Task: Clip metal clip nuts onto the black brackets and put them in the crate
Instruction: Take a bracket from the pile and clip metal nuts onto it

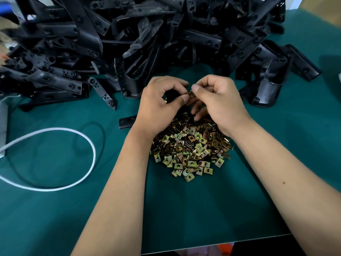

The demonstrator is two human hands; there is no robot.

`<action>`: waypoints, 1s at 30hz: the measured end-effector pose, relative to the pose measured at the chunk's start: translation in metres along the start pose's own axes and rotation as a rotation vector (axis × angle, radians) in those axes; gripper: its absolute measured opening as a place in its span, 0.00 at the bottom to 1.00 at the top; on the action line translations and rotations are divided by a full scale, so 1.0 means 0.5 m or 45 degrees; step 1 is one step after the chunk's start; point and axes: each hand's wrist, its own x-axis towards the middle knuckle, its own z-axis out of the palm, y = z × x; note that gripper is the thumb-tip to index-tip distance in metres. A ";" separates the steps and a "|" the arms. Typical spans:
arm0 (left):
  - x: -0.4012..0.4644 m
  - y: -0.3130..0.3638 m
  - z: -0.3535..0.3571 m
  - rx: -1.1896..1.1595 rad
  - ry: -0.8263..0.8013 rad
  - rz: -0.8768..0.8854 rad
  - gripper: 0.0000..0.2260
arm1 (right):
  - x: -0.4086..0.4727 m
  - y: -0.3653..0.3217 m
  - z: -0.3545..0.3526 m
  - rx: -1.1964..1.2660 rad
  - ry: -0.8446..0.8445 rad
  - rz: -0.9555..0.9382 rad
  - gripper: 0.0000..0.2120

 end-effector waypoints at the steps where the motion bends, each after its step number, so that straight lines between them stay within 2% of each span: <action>1: 0.000 0.000 0.000 -0.008 0.007 -0.002 0.02 | -0.002 0.002 0.005 0.005 0.017 -0.008 0.05; 5: 0.001 -0.002 -0.004 -0.060 0.019 -0.025 0.02 | -0.009 0.001 0.024 0.028 0.091 -0.040 0.05; 8: -0.001 -0.001 -0.011 -0.077 -0.064 -0.046 0.04 | 0.001 -0.007 0.003 0.136 0.293 -0.029 0.06; 10: -0.003 0.004 -0.013 -0.046 -0.153 -0.048 0.04 | 0.008 -0.007 -0.017 0.075 0.404 -0.052 0.07; 12: -0.005 0.010 -0.012 -0.036 -0.171 -0.054 0.05 | 0.011 0.000 -0.024 0.018 0.426 -0.053 0.07; 15: -0.005 0.009 -0.010 -0.057 -0.031 -0.082 0.08 | 0.011 0.008 -0.014 0.009 0.355 -0.030 0.08; 19: -0.006 0.003 -0.004 0.014 0.159 -0.147 0.30 | 0.011 0.010 -0.010 0.033 0.274 -0.037 0.09; 21: -0.003 0.000 -0.001 0.031 0.205 -0.242 0.37 | 0.010 0.010 -0.012 0.076 0.263 -0.020 0.08; 25: -0.002 -0.011 0.004 0.227 0.162 -0.274 0.32 | 0.010 0.008 -0.016 0.180 0.254 0.023 0.05; 30: -0.005 -0.006 0.006 0.226 0.151 -0.139 0.28 | 0.012 0.011 -0.018 0.167 0.231 0.039 0.05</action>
